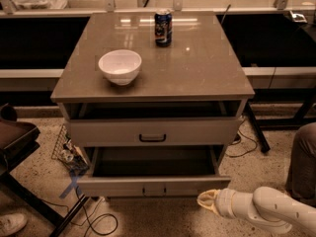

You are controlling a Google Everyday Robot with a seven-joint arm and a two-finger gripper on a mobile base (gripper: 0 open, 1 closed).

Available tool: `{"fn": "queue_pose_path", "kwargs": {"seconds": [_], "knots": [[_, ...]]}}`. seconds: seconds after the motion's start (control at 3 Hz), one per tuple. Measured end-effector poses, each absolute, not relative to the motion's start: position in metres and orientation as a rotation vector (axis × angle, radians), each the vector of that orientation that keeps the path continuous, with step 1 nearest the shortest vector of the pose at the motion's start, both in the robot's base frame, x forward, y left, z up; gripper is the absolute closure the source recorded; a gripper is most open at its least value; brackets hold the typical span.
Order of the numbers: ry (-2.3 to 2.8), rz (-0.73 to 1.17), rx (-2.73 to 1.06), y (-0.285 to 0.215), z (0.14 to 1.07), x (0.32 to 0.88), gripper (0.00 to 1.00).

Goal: Close middle drawer

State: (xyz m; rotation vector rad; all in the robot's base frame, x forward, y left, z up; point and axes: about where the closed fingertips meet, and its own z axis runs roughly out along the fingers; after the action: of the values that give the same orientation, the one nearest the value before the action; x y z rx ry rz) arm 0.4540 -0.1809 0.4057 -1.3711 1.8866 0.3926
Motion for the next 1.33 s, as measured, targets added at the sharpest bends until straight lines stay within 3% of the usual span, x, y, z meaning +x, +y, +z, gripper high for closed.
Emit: {"fn": "queue_pose_path", "kwargs": {"seconds": [1.33], "knots": [[1.866,0.374,-1.296,-0.193,0.399,0.545,1.00]]}}
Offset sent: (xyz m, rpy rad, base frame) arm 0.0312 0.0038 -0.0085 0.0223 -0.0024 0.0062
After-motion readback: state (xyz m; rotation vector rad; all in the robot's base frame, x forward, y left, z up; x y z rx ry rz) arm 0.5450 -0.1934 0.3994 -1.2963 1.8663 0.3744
